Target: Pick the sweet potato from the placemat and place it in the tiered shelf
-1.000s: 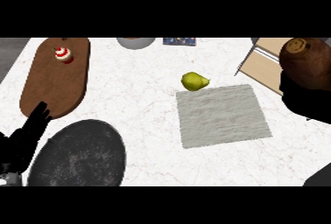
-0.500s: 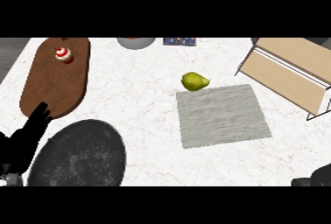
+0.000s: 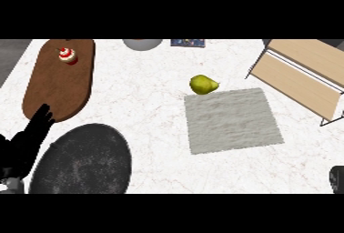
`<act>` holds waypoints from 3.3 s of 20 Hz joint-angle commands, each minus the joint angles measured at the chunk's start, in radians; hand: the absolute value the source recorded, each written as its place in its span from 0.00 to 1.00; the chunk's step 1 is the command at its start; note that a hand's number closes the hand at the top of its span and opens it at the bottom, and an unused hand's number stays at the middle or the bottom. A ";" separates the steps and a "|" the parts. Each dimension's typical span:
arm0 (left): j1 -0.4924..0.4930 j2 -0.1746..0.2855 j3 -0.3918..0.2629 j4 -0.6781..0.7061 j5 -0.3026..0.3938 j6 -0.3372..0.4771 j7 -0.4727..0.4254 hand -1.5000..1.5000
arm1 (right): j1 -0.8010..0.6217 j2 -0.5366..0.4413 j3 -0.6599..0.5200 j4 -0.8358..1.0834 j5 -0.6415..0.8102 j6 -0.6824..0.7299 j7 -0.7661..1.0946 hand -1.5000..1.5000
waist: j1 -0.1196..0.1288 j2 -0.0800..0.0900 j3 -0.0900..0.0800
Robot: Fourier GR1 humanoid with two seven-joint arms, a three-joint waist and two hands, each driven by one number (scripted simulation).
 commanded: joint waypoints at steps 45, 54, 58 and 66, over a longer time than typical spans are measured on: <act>0.013 -0.051 0.044 -0.021 -0.039 -0.033 0.013 0.50 | 0.099 -0.257 -0.311 0.578 -0.338 -0.599 -0.218 0.00 | -0.001 -0.001 0.001; 0.044 -0.016 0.085 -0.021 -0.024 -0.064 -0.007 0.50 | 0.142 -0.374 -0.436 0.214 -0.515 -0.434 -0.036 0.00 | -0.019 -0.007 0.000; 0.089 -0.051 0.062 -0.047 -0.044 -0.050 -0.026 0.50 | 0.188 -0.512 -0.556 0.104 -0.602 -0.275 0.068 0.00 | -0.030 -0.011 0.001; 0.072 -0.041 0.089 -0.056 -0.037 -0.023 0.022 0.50 | 0.302 -0.718 -0.859 0.062 -0.854 0.074 0.171 0.00 | -0.080 -0.025 0.001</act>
